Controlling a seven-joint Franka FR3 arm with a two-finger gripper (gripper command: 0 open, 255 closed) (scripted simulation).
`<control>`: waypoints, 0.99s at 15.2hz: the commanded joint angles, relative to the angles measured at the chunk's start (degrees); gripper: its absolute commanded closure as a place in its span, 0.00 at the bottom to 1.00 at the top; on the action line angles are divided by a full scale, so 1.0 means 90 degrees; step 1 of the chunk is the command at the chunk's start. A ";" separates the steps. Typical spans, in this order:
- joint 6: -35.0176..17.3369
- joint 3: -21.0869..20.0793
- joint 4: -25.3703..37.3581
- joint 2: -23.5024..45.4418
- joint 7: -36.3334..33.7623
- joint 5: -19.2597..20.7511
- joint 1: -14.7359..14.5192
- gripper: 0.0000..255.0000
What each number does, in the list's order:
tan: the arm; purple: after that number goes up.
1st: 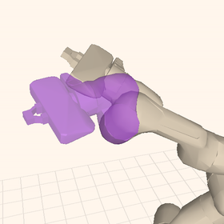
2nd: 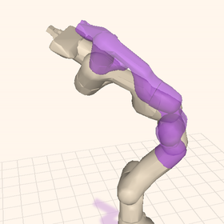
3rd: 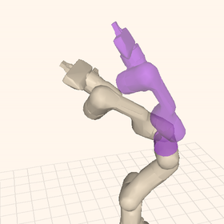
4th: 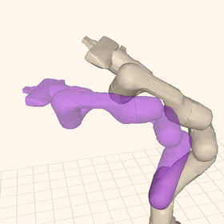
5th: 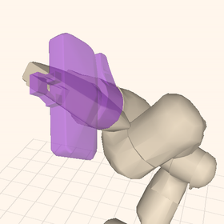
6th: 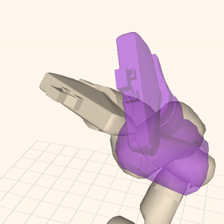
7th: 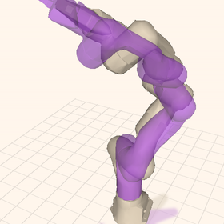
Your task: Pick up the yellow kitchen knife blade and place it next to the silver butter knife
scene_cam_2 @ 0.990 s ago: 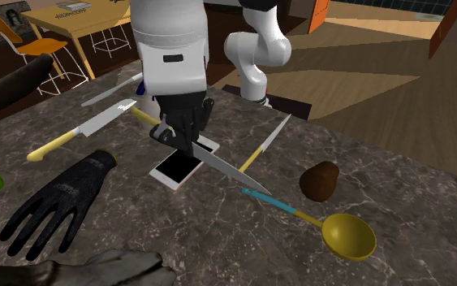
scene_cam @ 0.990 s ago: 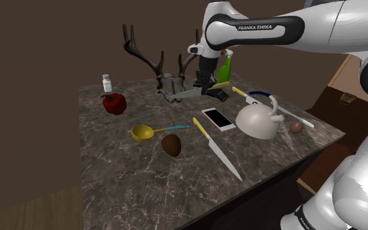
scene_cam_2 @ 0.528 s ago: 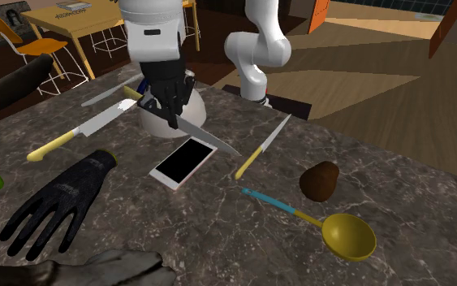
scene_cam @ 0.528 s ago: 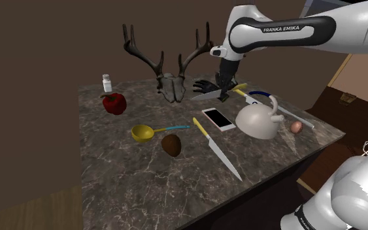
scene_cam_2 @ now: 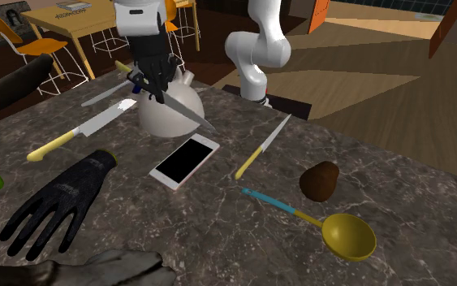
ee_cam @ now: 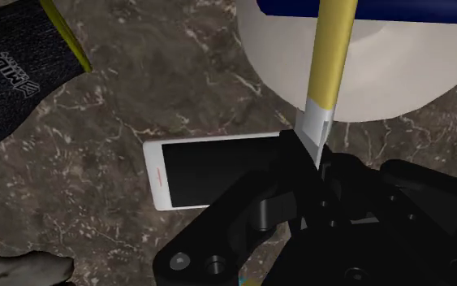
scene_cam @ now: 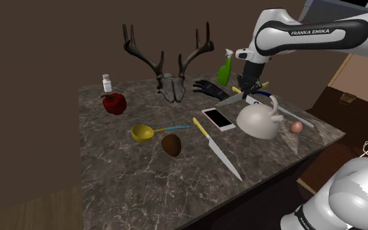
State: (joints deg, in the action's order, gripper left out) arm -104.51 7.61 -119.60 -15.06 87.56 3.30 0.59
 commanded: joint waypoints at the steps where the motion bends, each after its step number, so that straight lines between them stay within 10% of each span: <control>1: -0.0004 0.0164 -0.0255 -0.0260 0.0256 0.0081 0.0123 1.00; 15: 0.0116 0.1358 -0.1043 -0.1323 0.2206 0.0779 0.1208 1.00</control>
State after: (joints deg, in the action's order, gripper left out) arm -110.68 18.88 -128.38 -27.31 105.81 4.57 10.05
